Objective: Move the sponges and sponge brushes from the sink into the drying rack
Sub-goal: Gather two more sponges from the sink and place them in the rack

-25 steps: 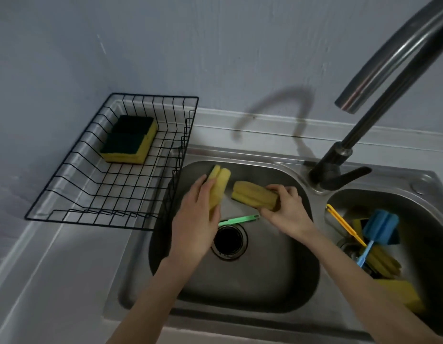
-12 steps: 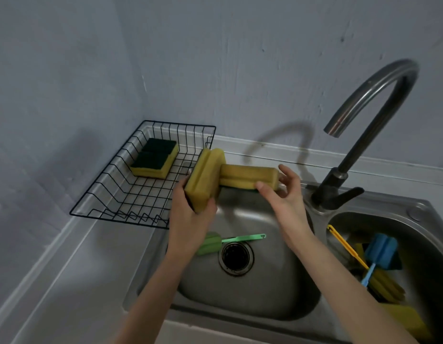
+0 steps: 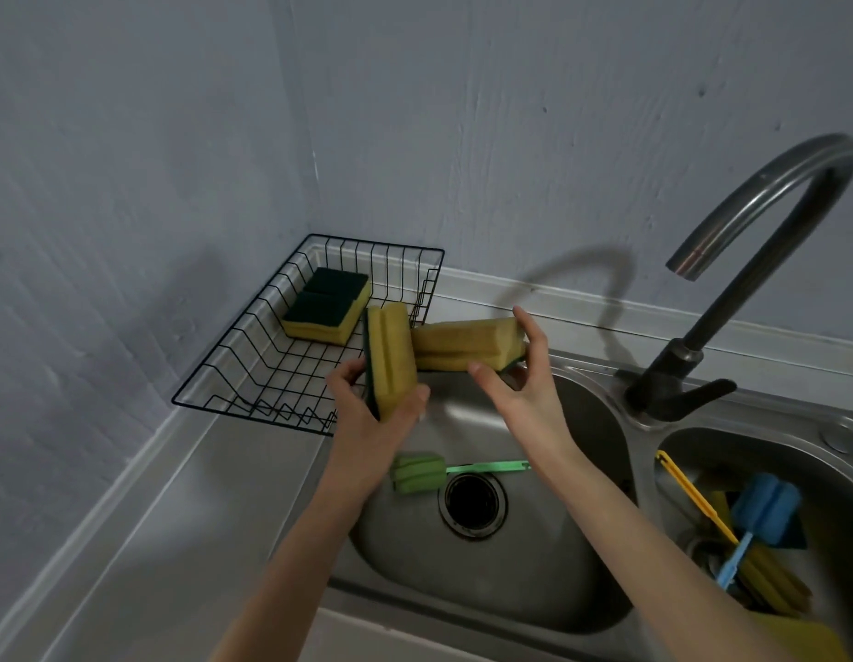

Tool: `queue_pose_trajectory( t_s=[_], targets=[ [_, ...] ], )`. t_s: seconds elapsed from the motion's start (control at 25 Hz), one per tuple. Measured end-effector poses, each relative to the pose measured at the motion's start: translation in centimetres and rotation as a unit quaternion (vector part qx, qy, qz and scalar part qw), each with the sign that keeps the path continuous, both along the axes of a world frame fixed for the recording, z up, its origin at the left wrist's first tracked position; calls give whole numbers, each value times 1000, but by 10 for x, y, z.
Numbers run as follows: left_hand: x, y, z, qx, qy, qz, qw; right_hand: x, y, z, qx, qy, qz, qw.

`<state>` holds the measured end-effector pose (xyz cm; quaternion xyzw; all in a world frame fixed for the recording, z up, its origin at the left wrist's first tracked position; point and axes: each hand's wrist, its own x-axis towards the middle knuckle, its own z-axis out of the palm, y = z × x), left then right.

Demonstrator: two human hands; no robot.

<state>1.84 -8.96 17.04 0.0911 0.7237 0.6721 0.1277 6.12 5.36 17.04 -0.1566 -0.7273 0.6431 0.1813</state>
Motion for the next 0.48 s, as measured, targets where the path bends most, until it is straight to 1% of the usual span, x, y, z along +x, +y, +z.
queue_pose_trajectory(
  t_s=[0.08,0.2,0.28,0.36,0.48],
  targets=[
    [-7,-9,-2,10,-27,16,999,-9,-7,0,32,-7,20,999],
    [-18,-23,-4,10,-27,54,998,-28,-20,1,77,-4,37,996],
    [-28,-34,-5,5,-8,82,997,-45,-25,5,98,-3,57,994],
    [-41,-48,-7,-22,27,119,992,-67,-30,8,98,-14,62,993],
    [-62,-69,-15,-69,53,178,980,-101,-37,10,106,-54,62,991]
  ],
)
